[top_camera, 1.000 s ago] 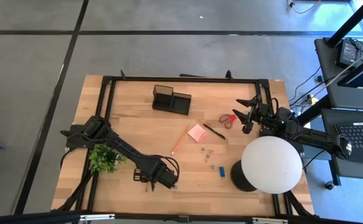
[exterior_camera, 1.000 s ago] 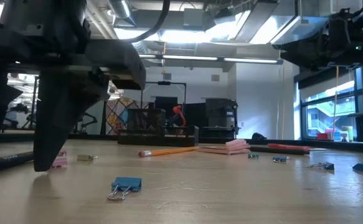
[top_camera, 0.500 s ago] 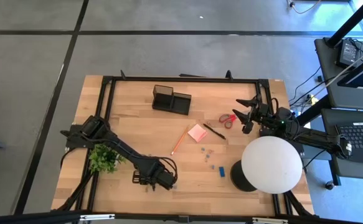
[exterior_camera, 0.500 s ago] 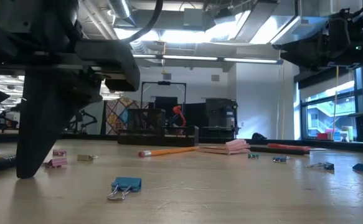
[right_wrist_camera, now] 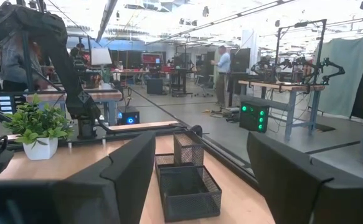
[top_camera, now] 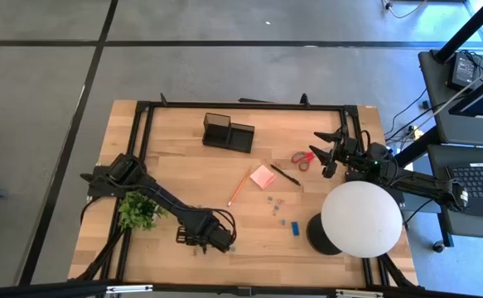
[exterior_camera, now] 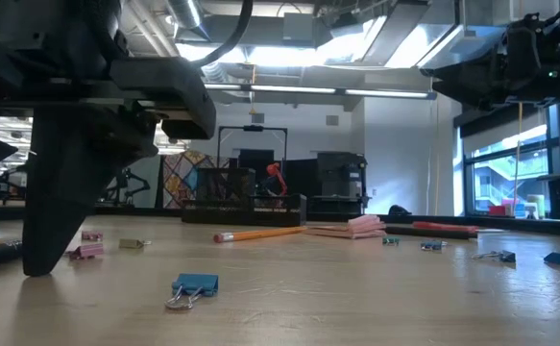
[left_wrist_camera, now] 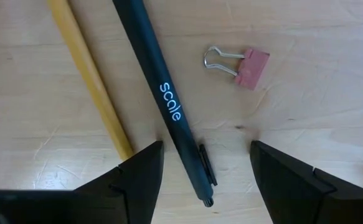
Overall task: Pick and place office supplies into organizer
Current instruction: Put the black pen into the black desk organizer
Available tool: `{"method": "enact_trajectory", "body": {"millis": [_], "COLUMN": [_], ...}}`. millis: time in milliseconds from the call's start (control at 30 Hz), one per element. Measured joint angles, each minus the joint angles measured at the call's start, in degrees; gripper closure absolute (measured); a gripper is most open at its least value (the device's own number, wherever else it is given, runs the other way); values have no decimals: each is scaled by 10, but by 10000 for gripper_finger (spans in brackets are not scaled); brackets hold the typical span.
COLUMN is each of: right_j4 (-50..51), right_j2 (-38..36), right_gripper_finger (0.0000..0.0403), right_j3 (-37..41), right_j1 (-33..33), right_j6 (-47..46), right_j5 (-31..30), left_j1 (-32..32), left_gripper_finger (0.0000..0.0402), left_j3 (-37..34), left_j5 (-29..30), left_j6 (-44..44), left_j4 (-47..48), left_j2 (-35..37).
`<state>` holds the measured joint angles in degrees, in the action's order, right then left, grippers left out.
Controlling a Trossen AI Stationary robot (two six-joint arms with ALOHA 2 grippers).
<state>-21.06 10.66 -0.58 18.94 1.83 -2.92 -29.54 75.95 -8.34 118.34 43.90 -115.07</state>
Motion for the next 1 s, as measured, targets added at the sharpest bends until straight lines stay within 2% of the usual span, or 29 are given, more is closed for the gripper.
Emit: {"method": "enact_trajectory", "body": {"millis": [333,1000], "right_j4": [0,0], "right_j2": [0,0], "right_gripper_finger": [146,146], "right_j3": [0,0], "right_j1": [0,0], "right_j6": [0,0], "right_j5": [0,0], "left_j1": [0,-1], "left_gripper_finger": [172,260], "left_j3": [0,0], "left_j5": [-2,-11], "left_j6": [17,19], "left_j4": [-1,-4], "left_j2": [0,-1]}}
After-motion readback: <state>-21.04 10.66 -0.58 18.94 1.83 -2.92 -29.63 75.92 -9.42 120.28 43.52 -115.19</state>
